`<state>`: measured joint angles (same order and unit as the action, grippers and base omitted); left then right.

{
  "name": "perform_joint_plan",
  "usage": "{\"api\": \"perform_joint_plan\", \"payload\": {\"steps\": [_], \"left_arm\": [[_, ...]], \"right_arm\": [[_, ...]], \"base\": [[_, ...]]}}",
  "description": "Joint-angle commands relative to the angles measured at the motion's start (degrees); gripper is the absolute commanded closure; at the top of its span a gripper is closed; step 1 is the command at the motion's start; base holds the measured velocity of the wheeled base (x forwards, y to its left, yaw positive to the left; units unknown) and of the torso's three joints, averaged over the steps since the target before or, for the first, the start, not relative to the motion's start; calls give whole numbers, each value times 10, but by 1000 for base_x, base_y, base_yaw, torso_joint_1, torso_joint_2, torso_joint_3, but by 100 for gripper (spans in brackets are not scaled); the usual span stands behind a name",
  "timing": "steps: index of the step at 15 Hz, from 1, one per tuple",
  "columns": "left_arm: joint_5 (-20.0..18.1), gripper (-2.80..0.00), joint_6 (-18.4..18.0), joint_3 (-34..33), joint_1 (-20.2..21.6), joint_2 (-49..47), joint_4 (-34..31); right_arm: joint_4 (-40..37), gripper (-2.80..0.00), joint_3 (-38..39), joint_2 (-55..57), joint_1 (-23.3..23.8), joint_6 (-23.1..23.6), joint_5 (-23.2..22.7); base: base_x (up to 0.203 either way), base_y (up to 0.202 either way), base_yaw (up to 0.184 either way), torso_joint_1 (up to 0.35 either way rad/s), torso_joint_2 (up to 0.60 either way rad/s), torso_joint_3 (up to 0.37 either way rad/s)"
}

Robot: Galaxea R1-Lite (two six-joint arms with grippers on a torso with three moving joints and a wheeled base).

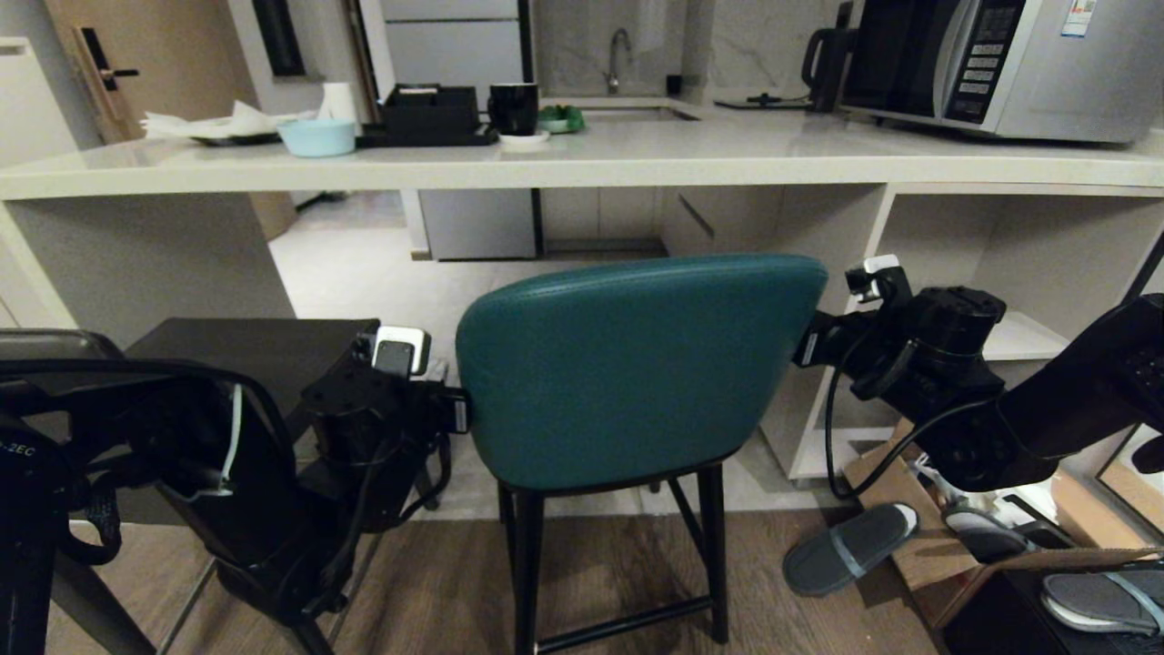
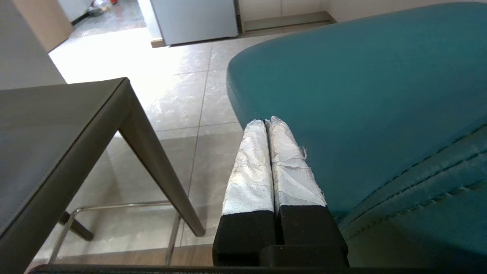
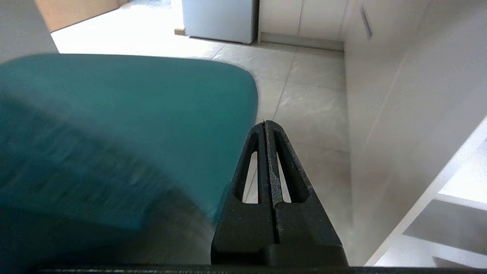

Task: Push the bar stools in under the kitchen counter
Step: Push the blue chair back under the dining table

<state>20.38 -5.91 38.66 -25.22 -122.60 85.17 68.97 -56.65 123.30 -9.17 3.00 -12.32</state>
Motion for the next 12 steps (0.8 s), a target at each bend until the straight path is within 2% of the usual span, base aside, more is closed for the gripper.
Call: {"api": "perform_joint_plan", "payload": {"steps": [1, 7, 12], "left_arm": [[7, 0, -3, 30, -8, 0, -16], [8, 0, -9, 91, -9, 17, -84], [6, 0, -4, 85, 14, 7, -84]], "right_arm": [[11, 0, 17, -3, -8, 2, -3], [25, 0, 41, -7, -18, 3, -2], [28, 0, 56, -28, -19, 3, -2]], "base": [[0, 0, 0, 0, 0, 0], [0, 0, 0, 0, 0, 0], [0, 0, 0, 0, 0, 0]]}}
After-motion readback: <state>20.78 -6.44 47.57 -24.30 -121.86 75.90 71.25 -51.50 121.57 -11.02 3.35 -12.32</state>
